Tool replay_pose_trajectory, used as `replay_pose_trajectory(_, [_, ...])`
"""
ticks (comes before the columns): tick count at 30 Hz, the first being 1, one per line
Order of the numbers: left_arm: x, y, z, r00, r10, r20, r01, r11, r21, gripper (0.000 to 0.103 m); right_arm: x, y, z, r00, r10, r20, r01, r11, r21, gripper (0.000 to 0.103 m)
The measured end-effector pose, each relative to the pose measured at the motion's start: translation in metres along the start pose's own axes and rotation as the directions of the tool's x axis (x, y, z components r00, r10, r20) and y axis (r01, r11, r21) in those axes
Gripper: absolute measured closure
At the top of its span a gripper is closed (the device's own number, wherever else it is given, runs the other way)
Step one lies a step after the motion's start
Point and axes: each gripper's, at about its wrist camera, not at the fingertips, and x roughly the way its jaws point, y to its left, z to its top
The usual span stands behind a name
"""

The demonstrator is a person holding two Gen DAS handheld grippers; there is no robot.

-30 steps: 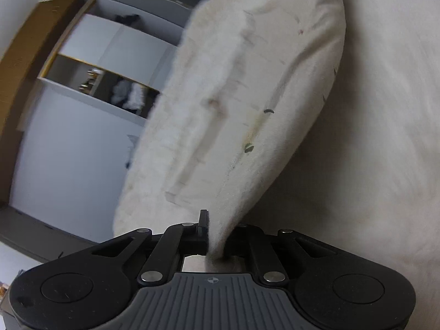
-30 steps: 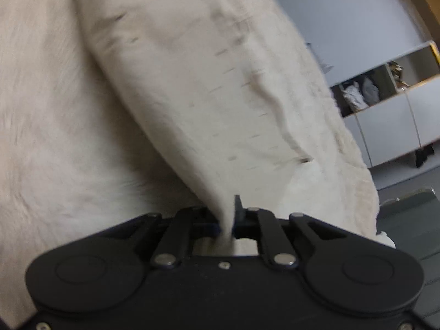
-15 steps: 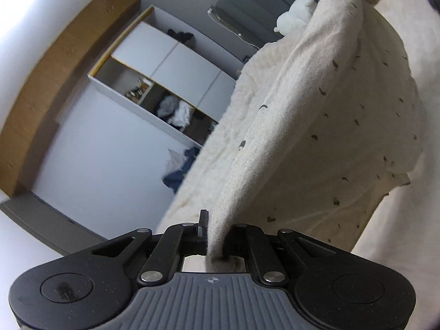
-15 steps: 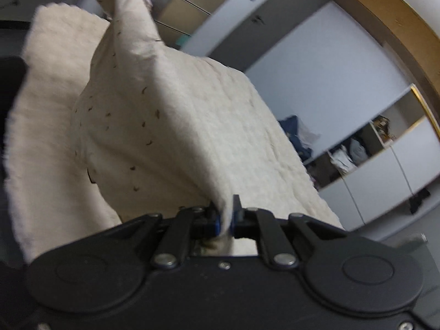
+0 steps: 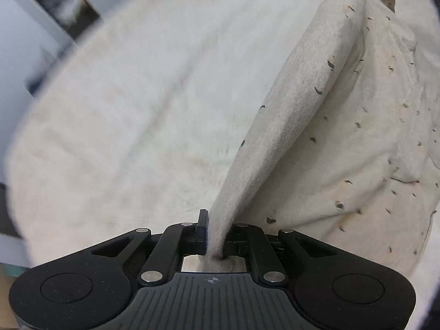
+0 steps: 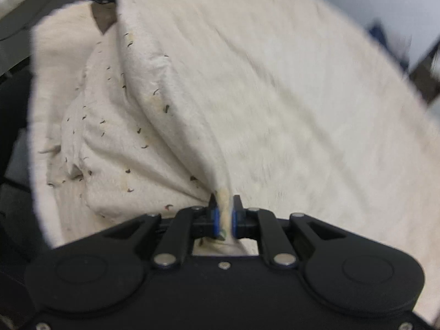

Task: Fold clothes
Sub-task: 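Grasp the shirt edge with both grippers and fold it over the body, then open both grippers and move them to the shirt's unfolded side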

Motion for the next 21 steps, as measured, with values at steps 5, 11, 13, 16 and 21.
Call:
replay_pose_trajectory(5, [0.071, 0.063, -0.008, 0.986, 0.136, -0.095, -0.149, 0.977, -0.155, 0.076, 0.113, -0.048, -0.012, 0.94, -0.289, -0.181, 0.3, 0.953, 0.035, 0.082])
replay_pose_trajectory(11, [0.016, 0.088, -0.08, 0.971, 0.223, 0.09, -0.128, 0.796, -0.592, 0.062, 0.071, -0.037, -0.055, 0.93, -0.362, -0.07, 0.367, 0.893, 0.259, 0.074])
replay_pose_trajectory(13, [-0.011, 0.069, -0.11, 0.95, 0.259, 0.177, -0.032, 0.641, -0.767, 0.053, 0.05, -0.007, -0.06, 0.936, -0.351, 0.001, 0.329, 0.881, 0.341, 0.069])
replay_pose_trajectory(16, [-0.036, 0.019, -0.155, 0.93, 0.236, 0.282, 0.135, 0.493, -0.86, 0.036, 0.029, 0.022, -0.064, 0.947, -0.318, 0.052, 0.268, 0.868, 0.418, 0.059])
replay_pose_trajectory(21, [-0.033, -0.044, -0.169, 0.931, 0.206, 0.303, 0.199, 0.41, -0.89, 0.02, -0.018, 0.115, -0.071, 0.938, -0.309, 0.158, 0.174, 0.813, 0.555, 0.046])
